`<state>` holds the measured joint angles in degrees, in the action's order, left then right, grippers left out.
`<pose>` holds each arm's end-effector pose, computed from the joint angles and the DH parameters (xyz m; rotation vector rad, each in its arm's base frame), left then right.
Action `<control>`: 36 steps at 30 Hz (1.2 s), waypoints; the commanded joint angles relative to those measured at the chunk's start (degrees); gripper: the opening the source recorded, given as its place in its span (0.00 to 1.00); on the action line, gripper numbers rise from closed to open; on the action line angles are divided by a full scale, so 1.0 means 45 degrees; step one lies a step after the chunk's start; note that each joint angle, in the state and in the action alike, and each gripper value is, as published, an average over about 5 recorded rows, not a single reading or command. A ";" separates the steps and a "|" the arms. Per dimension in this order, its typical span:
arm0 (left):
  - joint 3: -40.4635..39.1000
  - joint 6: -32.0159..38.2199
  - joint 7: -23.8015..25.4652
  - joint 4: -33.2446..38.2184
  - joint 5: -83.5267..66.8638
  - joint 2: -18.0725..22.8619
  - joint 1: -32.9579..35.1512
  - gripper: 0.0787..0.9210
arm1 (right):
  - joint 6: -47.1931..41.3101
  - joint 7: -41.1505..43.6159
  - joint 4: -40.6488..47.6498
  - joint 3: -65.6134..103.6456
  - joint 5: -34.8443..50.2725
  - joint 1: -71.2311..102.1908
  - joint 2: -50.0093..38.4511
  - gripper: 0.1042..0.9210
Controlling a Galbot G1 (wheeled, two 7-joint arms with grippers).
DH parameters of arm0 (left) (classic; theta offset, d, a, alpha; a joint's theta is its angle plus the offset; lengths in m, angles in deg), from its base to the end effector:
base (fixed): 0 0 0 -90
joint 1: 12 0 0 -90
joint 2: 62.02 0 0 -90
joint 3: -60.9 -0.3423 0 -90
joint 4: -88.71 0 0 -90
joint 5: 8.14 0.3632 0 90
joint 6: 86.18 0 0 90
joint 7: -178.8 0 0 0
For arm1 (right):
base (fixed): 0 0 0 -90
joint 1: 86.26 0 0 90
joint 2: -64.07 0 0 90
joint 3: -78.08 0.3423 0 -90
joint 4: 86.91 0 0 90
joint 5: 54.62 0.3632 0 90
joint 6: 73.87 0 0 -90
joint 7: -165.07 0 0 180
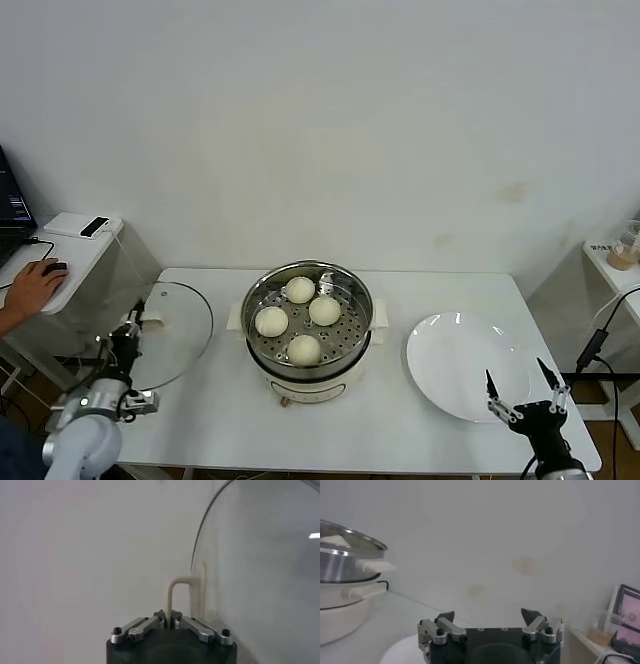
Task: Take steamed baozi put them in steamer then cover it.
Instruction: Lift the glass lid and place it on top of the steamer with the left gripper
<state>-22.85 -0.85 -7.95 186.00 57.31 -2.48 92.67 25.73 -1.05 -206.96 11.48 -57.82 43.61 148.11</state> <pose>0.2868 0.1840 -0.3185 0.1393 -2.0462 -2.3158 0.1275 -0.1408 -0.2975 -0.0008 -3.0439 0.6042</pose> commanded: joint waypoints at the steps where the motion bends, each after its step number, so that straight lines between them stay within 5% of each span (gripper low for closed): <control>1: 0.0568 -0.0457 0.1084 0.1609 -0.0225 -0.0981 0.0126 0.07 | 0.0013 0.0041 -0.0060 -0.0075 -0.0078 -0.0012 -0.0073 0.88; 12: -0.1223 -0.1512 0.2019 0.4288 -0.0957 -0.1363 0.0367 0.07 | 0.0259 0.0097 0.0240 -0.0386 -0.0764 0.0084 0.0133 0.88; 23: -0.4505 -0.2964 0.2552 0.5135 -0.0821 -0.1124 -0.1277 0.07 | 0.0325 0.0089 0.0780 -0.1062 -0.1315 -0.0352 0.0340 0.88; 36: -0.6626 -0.4021 0.4700 0.4099 0.2960 0.2079 -0.2768 0.07 | 0.0180 0.0215 0.1348 -0.1385 -0.1658 -0.0741 0.0272 0.88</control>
<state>-44.09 -15.41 6.91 206.04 59.05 -2.74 85.37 26.65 -0.17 -202.35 6.22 -64.04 40.96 149.22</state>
